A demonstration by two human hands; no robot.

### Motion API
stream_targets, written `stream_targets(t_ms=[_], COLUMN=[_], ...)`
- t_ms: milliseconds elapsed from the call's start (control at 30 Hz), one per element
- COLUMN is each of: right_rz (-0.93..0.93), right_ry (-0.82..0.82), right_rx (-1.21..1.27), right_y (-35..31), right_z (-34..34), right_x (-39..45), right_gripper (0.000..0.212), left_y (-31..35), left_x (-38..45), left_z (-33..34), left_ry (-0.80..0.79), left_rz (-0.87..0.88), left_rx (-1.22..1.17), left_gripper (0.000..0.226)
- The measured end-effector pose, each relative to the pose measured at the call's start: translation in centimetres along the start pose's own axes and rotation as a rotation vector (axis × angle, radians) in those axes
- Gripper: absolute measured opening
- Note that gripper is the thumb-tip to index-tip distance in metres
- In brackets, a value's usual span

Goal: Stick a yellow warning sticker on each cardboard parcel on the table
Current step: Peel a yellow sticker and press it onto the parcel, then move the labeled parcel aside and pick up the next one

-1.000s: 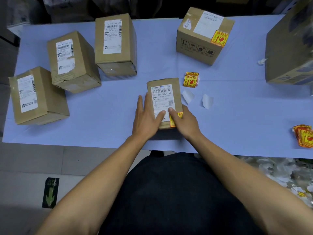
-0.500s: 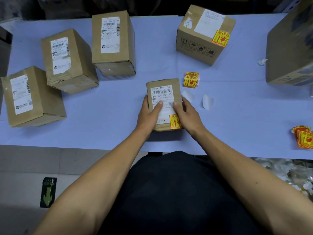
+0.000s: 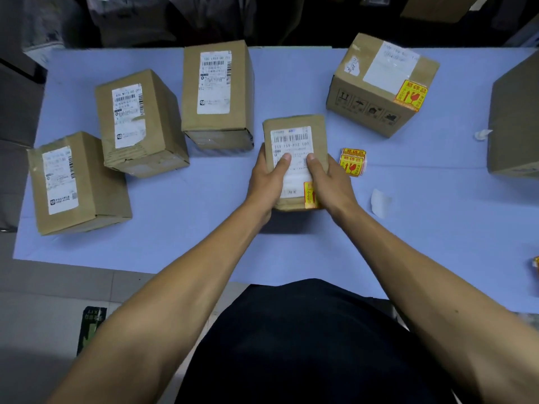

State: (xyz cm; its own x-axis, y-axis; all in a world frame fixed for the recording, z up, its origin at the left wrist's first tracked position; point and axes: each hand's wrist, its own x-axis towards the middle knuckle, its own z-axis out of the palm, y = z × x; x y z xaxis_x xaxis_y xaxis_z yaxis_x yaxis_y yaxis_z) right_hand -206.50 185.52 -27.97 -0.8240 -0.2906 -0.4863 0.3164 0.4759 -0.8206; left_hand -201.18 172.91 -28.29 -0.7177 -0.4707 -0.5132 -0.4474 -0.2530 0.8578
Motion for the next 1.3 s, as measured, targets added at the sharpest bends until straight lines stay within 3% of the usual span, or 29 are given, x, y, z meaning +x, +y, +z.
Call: stream_targets(t_ms=[400, 900, 1000, 1067, 1200, 1300], right_rz=[0.086, 0.036, 0.005, -0.091, -0.356, -0.468], right_ry=[0.013, 0.085, 0.181, 0.245, 0.288, 0.175], right_rx=[-0.036, -0.164, -0.112, -0.17, -0.438, -0.548], right_y=[-4.9, -5.1, -6.5, -7.8, -10.3, -12.4], right_z=[0.6, 0.7, 0.3, 0.6, 2.4, 5.4], right_x=[12.4, 12.8, 11.5, 10.5, 9.9, 10.2], right_gripper=[0.05, 0.044, 0.041, 0.045, 0.046, 0.049], left_y=[5.3, 6.0, 8.3, 10.2, 13.1, 13.4], left_x=[13.5, 13.5, 12.7, 11.7, 11.1, 12.2], left_z=[0.7, 1.2, 0.8, -0.4, -5.7, -11.1], left_ry=[-0.082, -0.009, -0.019, -0.046, -0.018, 0.1], left_rz=[-0.006, 0.024, 0.099, 0.275, 0.631, 0.594], left_rx=[0.09, 0.281, 0.485, 0.655, 0.994, 1.321], left_gripper=[0.038, 0.046, 0.061, 0.069, 0.063, 0.059])
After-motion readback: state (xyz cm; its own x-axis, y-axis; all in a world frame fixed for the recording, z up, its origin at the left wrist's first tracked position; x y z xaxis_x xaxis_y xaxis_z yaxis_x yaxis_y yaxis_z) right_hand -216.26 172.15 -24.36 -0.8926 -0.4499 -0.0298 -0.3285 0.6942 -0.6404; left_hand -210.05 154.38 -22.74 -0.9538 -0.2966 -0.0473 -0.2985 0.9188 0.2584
